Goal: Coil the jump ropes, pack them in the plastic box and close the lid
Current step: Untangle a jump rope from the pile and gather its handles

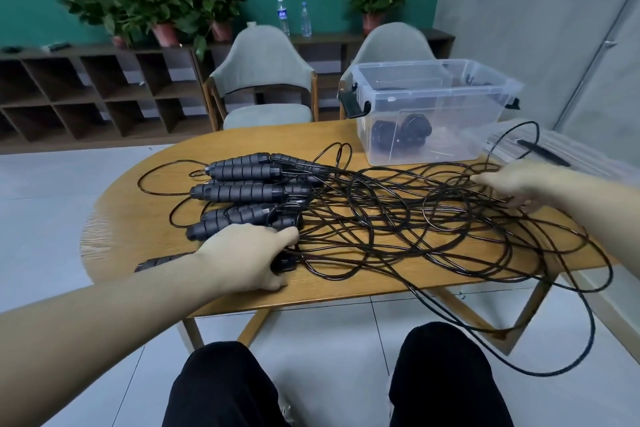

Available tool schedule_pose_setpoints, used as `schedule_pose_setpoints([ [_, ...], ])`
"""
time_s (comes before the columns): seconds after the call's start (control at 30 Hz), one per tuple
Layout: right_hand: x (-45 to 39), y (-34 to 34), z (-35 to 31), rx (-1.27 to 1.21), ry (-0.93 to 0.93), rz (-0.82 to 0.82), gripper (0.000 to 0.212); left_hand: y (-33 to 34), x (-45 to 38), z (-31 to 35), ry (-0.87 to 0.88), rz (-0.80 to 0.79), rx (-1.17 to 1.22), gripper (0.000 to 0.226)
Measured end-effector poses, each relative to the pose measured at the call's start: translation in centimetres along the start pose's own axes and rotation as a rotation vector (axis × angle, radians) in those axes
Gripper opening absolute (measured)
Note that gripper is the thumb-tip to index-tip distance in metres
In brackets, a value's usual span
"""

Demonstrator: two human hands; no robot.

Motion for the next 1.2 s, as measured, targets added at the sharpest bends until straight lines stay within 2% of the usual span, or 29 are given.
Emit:
schedule_pose_setpoints([
  [0.1, 1.3, -0.3, -1.1, 0.16, -0.142, 0.138, 0.056, 0.0, 0.5, -0.1, -0.05, 0.0, 0.008, 0.049],
  [0.2, 2.6, -0.4, -2.0, 0.338, -0.188, 0.143, 0.065, -0.6, 0.9, 0.0, -0.049, -0.028, 0.1, 0.052],
  [0.3, 3.2, -0.5, -2.4, 0.372, -0.241, 0.141, 0.056, -2.2, 1.4, -0.1, -0.015, -0.037, 0.119, 0.057],
  [0.4, 3.7, -0.4, -3.4, 0.251, -0.395, 0.177, 0.044, -4.5, 1.5, -0.1, 0.007, 0.005, 0.137, 0.049],
  [0.5, 5.4, 0.2, -4.7, 0.033, -0.585, 0.169, 0.048, -6.9, 0.9, -0.2, 0.01, 0.079, 0.158, 0.041],
  [0.6, 9.3, 0.8, -6.5, -0.127, -0.749, 0.059, 0.044, -8.5, 0.2, -0.1, 0.01, 0.097, 0.186, 0.04],
  [0.63, 10.7, 1.0, -7.3, -0.169, -0.79, -0.002, 0.047, -9.0, -0.1, 0.1, 0.016, 0.103, 0.187, 0.037],
  [0.73, 14.4, 1.8, -9.6, -0.219, -0.887, -0.161, 0.075, -10.8, -1.1, 1.0, 0.046, 0.146, 0.18, 0.024],
  [0.8, 16.3, 2.8, -11.1, -0.31, -0.91, -0.295, 0.081, -11.7, -1.8, 1.8, 0.052, 0.185, 0.181, 0.031],
  [0.87, 17.6, 3.6, -12.5, -0.457, -0.875, -0.445, 0.072, -12.1, -2.4, 2.5, 0.041, 0.197, 0.205, 0.046],
  [0.93, 18.2, 3.4, -13.5, -0.564, -0.798, -0.494, 0.058, -12.1, -2.8, 3.0, 0.011, 0.174, 0.28, 0.056],
  [1.03, 17.8, 2.6, -14.0, -0.493, -0.795, -0.407, 0.035, -11.9, -3.0, 2.8, -0.059, 0.126, 0.457, 0.062],
  [1.2, 16.9, 1.3, -13.5, -0.395, -0.803, -0.225, 0.03, -11.1, -3.4, 3.1, -0.049, 0.134, 0.607, 0.069],
])
Point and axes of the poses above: each hand's wrist, its own x-axis away from the middle knuckle, its own y-axis out of the palm, z = x × y, the point moved 4 cm from there along -x, towards the middle knuckle, and after that the axes turned 11 degrees about z, right-handed, at the moved point
